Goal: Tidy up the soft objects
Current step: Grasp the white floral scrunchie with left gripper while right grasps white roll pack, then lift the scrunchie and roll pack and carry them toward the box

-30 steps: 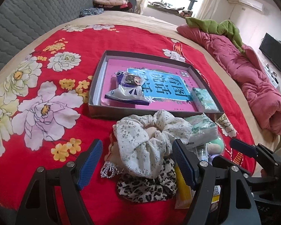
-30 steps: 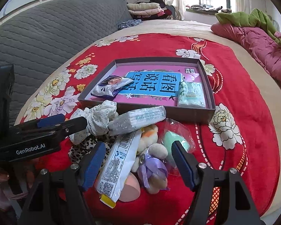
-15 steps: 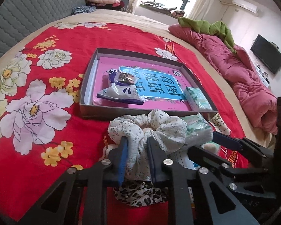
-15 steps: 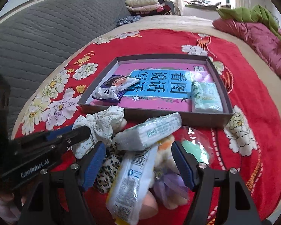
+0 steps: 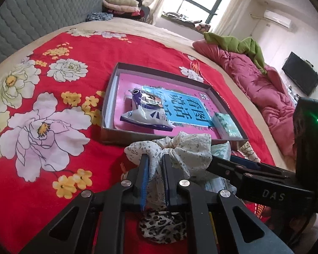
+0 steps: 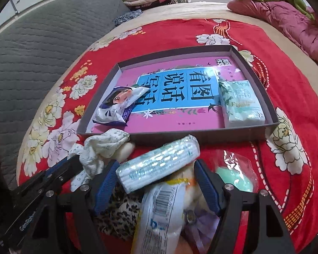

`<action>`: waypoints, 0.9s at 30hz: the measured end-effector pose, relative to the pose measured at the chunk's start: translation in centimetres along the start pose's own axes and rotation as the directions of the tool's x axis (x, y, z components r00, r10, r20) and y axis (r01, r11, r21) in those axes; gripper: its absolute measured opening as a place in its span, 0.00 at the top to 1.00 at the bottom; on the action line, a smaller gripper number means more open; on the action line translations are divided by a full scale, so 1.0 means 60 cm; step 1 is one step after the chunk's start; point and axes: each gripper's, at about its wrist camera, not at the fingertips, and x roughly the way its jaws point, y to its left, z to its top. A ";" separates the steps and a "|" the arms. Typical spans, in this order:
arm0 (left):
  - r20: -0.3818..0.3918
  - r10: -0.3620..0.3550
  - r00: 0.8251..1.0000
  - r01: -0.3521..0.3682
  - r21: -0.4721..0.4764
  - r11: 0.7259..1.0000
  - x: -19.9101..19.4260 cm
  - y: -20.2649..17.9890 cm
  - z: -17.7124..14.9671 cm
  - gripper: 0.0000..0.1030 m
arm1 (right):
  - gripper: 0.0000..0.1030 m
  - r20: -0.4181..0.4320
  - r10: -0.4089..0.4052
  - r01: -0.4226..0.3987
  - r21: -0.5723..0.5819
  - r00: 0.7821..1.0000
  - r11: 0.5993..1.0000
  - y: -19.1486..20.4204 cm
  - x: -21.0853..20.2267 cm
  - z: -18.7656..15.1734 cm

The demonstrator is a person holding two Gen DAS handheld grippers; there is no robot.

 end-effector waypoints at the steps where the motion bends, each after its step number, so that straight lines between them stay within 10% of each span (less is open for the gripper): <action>1: 0.001 -0.004 1.000 0.004 -0.005 1.000 0.000 0.003 0.001 0.88 | 0.30 -0.006 0.000 0.000 -0.011 1.000 1.000 0.002 0.004 0.004; 27: 0.042 -0.027 0.999 0.027 -0.021 0.999 -0.016 0.009 0.006 0.88 | 0.42 0.072 0.056 -0.048 -0.103 0.996 0.994 0.013 0.003 0.001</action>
